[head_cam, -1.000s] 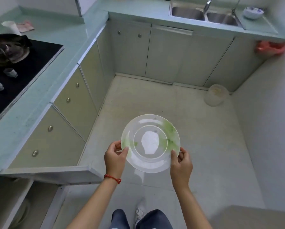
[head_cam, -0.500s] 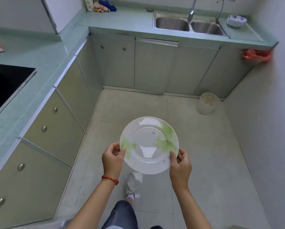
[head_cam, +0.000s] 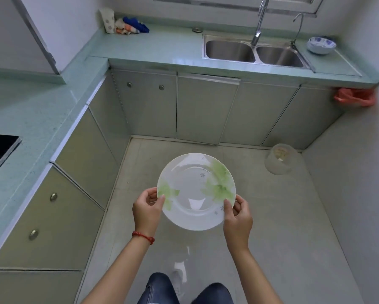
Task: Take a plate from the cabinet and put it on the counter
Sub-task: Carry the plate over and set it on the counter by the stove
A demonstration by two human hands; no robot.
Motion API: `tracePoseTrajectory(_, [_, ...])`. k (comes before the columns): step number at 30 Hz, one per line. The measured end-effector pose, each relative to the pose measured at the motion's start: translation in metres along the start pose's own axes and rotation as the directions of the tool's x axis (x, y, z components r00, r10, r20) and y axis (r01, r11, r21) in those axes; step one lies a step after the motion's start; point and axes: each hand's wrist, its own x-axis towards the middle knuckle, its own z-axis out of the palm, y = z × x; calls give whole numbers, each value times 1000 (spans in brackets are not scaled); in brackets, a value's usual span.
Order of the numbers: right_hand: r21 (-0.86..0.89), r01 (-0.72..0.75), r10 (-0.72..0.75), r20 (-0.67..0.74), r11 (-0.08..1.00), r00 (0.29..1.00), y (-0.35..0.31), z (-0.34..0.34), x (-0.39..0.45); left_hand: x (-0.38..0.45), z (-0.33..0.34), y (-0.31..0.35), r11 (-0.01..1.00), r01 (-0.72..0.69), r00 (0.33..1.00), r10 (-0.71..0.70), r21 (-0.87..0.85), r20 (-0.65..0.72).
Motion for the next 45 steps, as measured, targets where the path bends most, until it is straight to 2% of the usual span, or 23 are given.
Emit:
tracePoseTrajectory(6, [-33, 7, -6, 35, 999, 999, -10, 42, 66, 62, 26, 8, 999, 25, 999, -26, -32, -35])
tracePoseTrajectory(13, [-37, 39, -32, 171, 999, 985, -33, 110, 169, 152, 61, 23, 997, 34, 982, -46, -68, -183])
tracePoseTrajectory(24, [-101, 135, -79, 428, 986, 900, -84, 217, 294, 252, 90, 55, 988, 75, 880, -129, -135, -457])
tracePoseTrajectory(30, [-83, 172, -91, 587, 982, 805, -94, 287, 304, 286, 61, 49, 981, 92, 788, -177, -172, -590])
tracePoseTrajectory(37, [-102, 239, -99, 706, 966, 702, -103, 383, 294, 333, 8, 35, 981, 103, 667, -192, -166, -720])
tracePoseTrajectory(45, [-91, 319, -105, 830, 944, 547, -117, 500, 269, 382, -63, 23, 976, 118, 521, -219, -185, -825])
